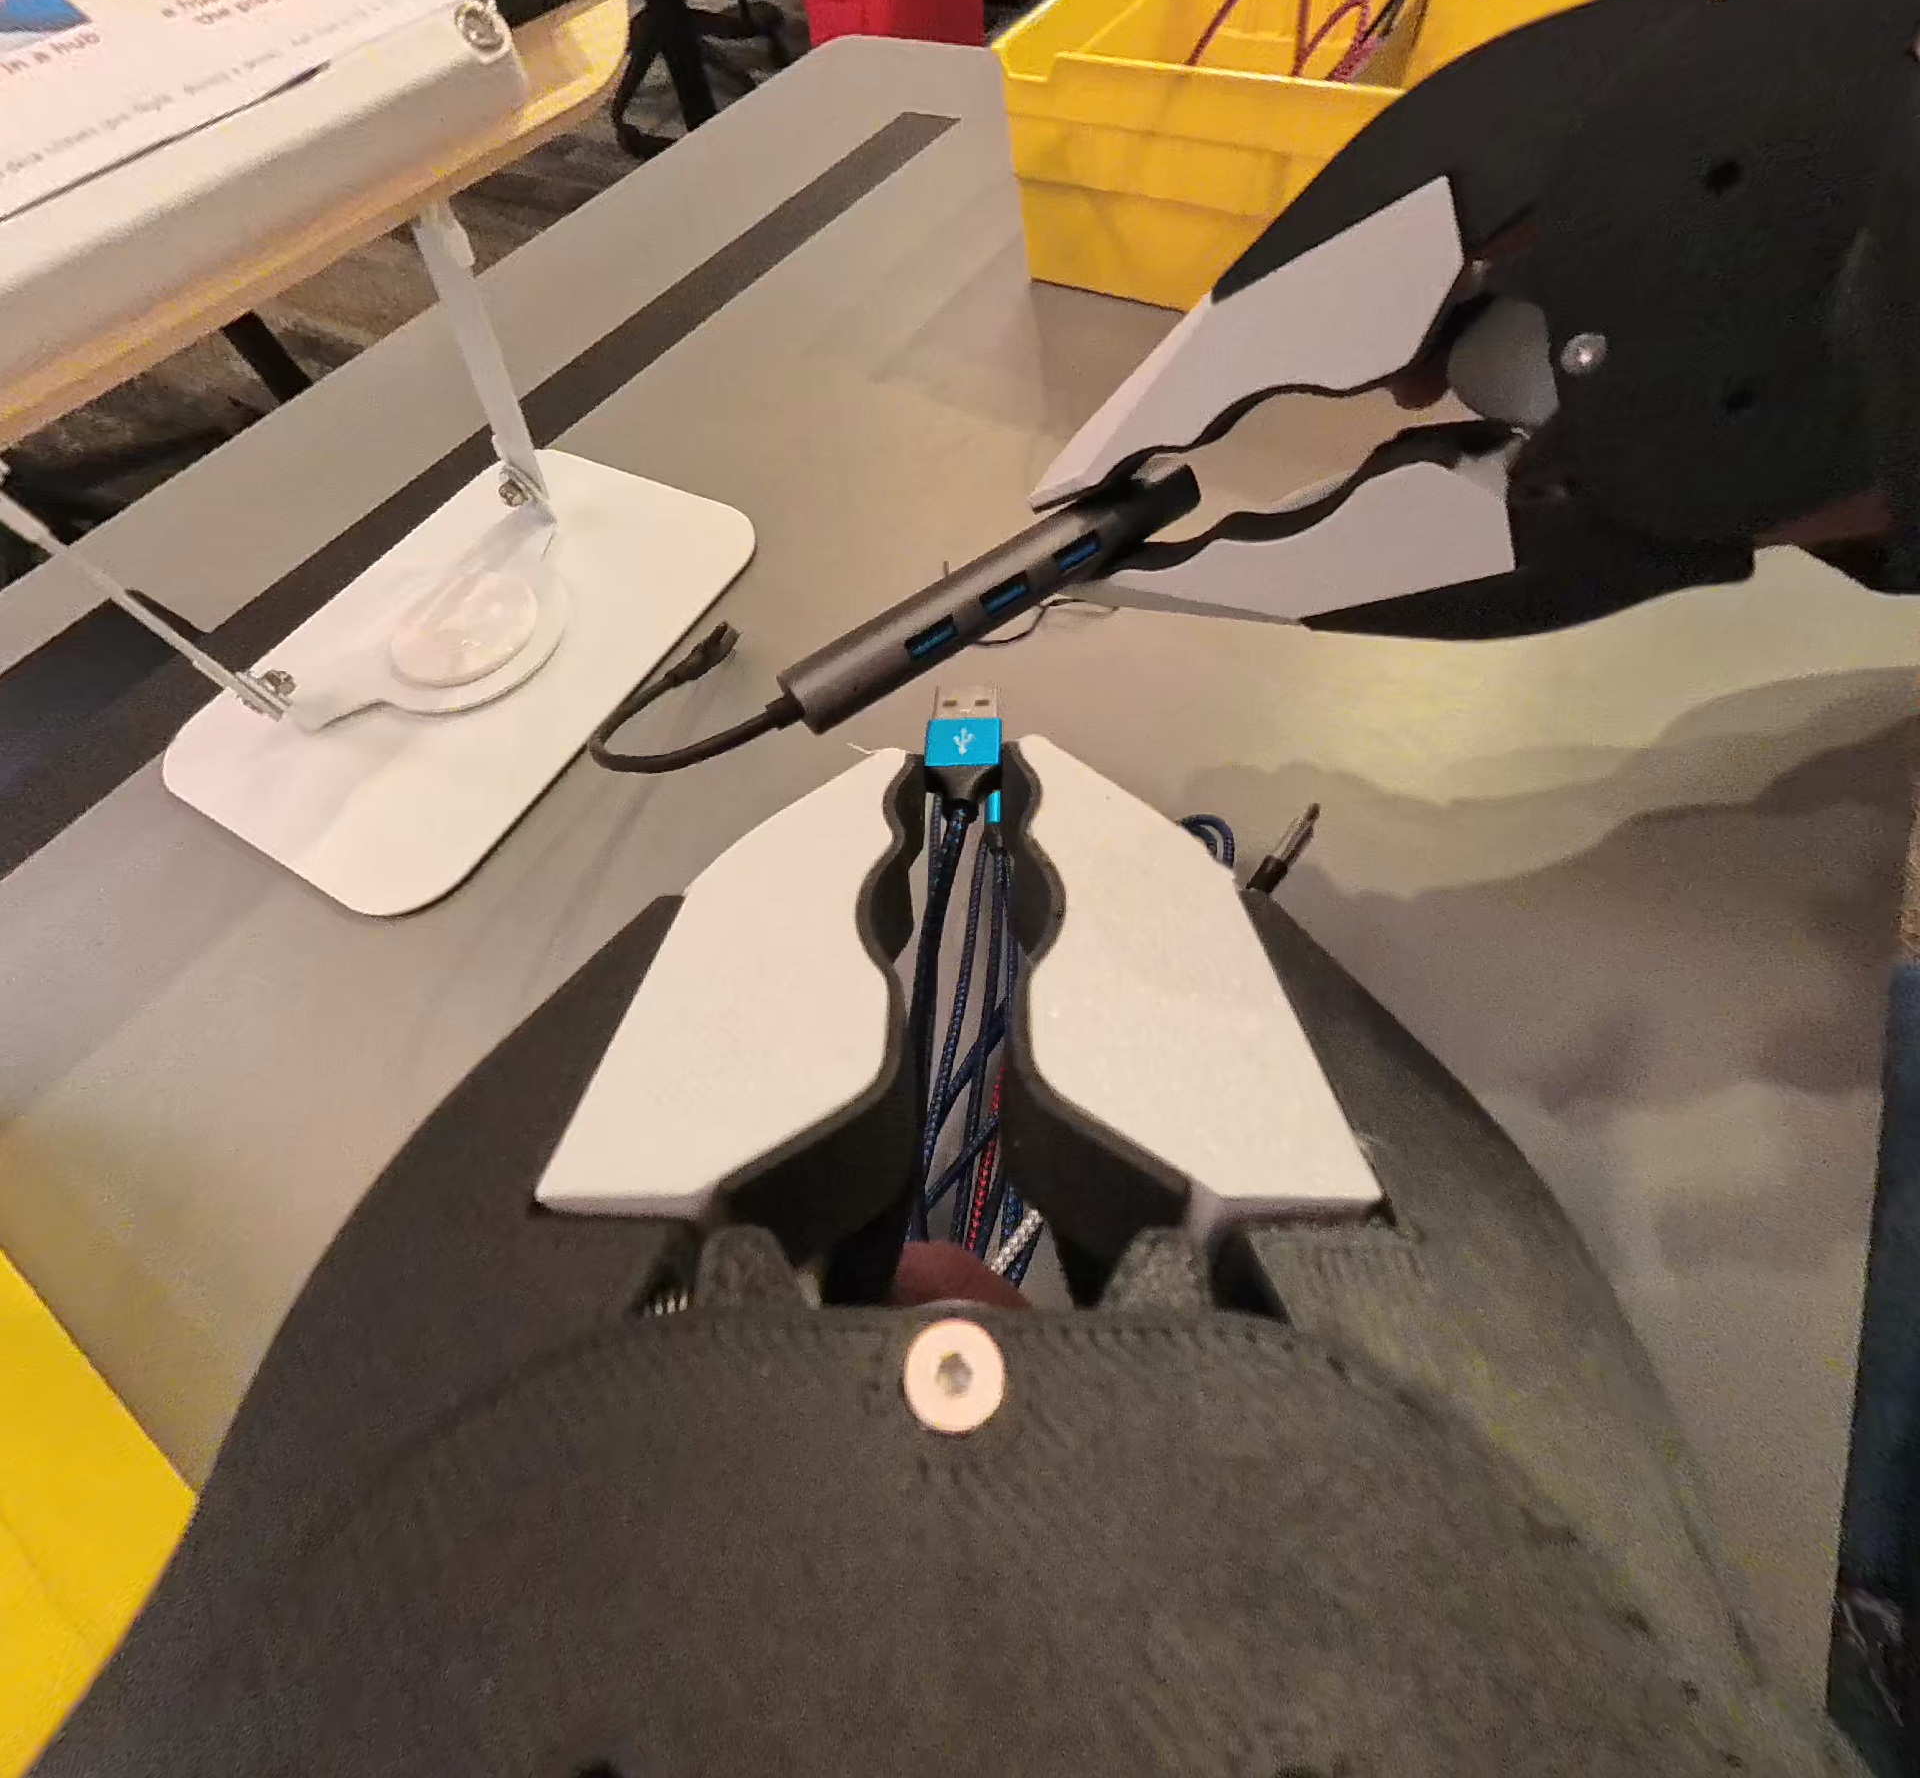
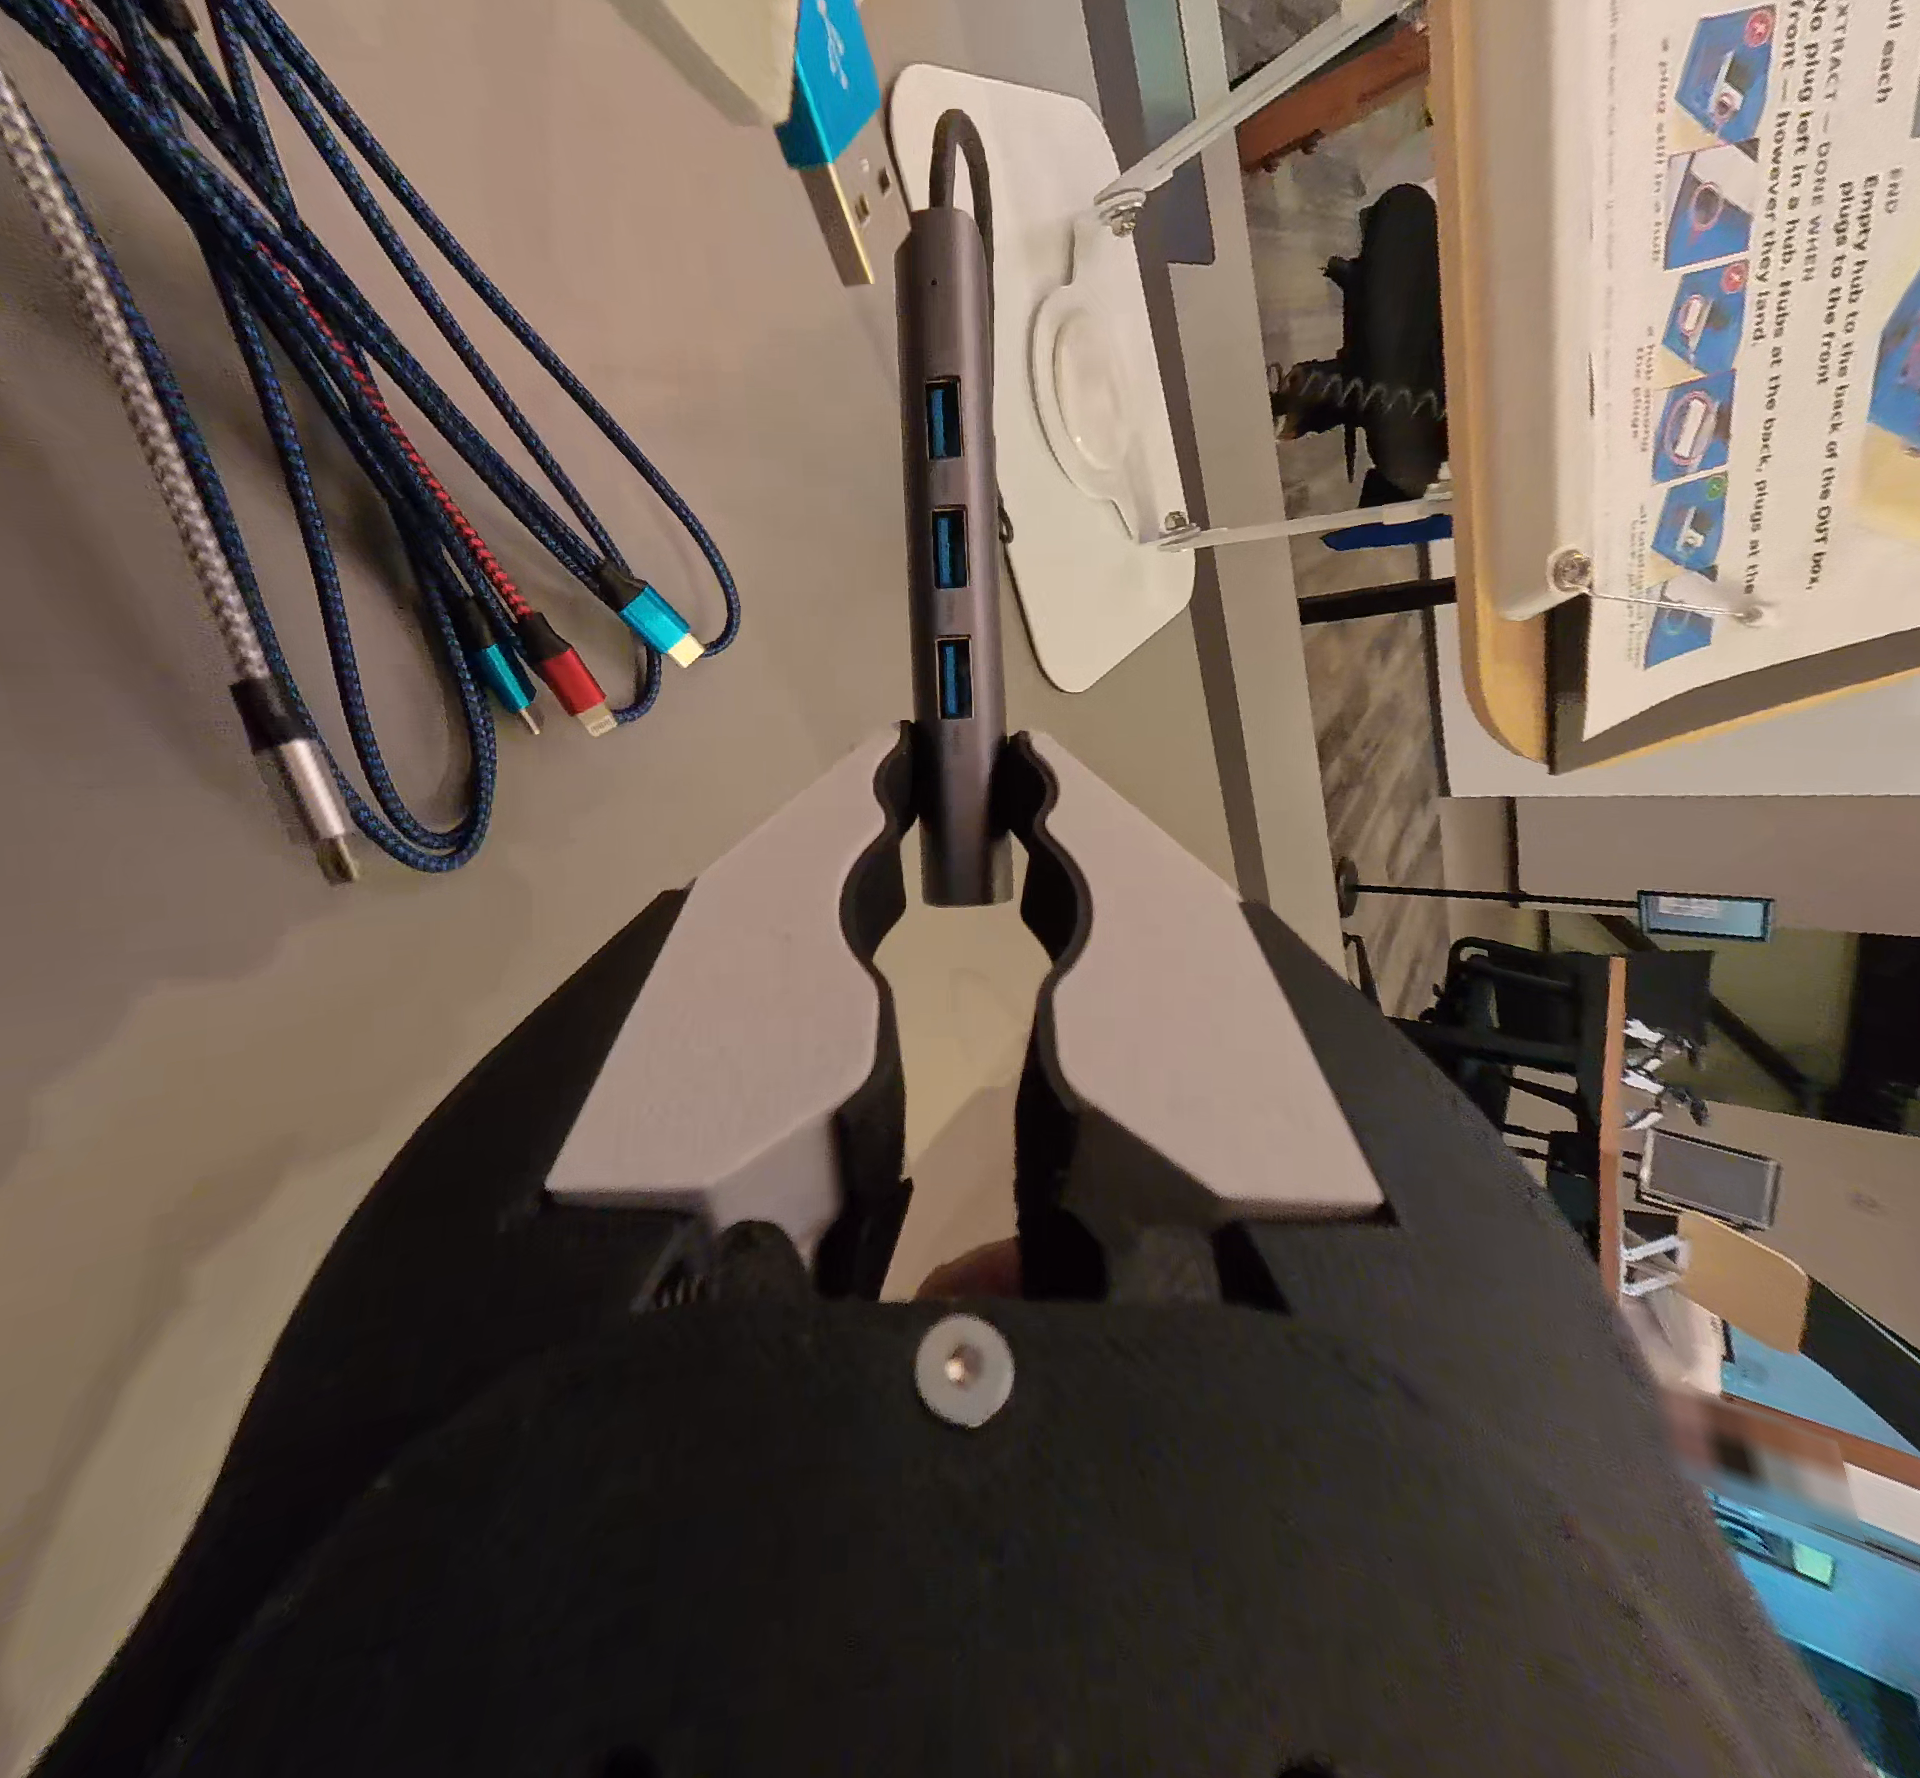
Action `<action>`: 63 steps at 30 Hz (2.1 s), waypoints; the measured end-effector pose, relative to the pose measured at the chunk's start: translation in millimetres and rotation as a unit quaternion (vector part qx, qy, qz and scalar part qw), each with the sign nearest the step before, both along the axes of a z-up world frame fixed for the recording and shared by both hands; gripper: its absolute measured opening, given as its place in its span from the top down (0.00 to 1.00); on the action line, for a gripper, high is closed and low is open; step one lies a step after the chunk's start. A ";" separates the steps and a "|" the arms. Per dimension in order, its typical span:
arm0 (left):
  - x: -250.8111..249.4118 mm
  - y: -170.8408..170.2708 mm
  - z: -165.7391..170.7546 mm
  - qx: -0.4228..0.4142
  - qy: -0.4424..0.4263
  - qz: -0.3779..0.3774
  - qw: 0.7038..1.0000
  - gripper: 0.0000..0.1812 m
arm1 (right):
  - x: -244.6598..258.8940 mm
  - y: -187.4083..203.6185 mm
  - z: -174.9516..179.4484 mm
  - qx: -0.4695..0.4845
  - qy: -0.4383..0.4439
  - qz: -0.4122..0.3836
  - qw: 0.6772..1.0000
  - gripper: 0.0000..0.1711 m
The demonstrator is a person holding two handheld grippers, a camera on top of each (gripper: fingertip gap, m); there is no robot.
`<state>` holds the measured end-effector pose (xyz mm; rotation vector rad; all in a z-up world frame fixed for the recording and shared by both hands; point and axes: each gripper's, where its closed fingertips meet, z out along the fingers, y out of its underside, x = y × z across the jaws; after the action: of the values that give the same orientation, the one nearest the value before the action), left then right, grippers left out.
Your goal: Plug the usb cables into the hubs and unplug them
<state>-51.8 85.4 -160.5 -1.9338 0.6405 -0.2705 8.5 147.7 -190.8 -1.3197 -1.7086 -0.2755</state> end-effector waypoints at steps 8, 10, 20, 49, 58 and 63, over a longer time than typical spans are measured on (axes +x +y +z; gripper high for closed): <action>-6.0 25.0 -1.9 -0.011 -0.036 0.070 0.997 0.93 | -7.5 14.0 6.5 0.031 0.008 -0.015 0.999 0.92; -6.9 30.2 -1.5 -0.010 -0.042 0.085 0.995 0.93 | -8.6 17.2 6.9 0.035 0.010 -0.019 0.999 0.92; 2.1 48.3 -4.7 -0.010 -0.048 0.134 0.990 0.93 | -16.0 29.2 5.8 0.056 0.011 -0.023 0.998 0.92; -4.4 51.5 -10.1 -0.016 -0.078 0.163 0.983 0.93 | -17.0 32.0 8.1 0.066 0.004 -0.013 0.998 0.92; -2.9 54.6 -13.0 -0.019 -0.073 0.172 0.982 0.93 | -18.1 26.5 8.9 0.082 0.000 -0.008 0.997 0.92; -3.3 55.2 -14.6 -0.024 -0.079 0.170 0.982 0.93 | -17.9 21.8 8.4 0.088 0.000 0.000 0.996 0.92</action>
<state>-55.1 140.7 -175.1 -2.0061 0.1955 -0.2218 -9.4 169.5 -182.4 -1.1914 -1.6447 -0.4169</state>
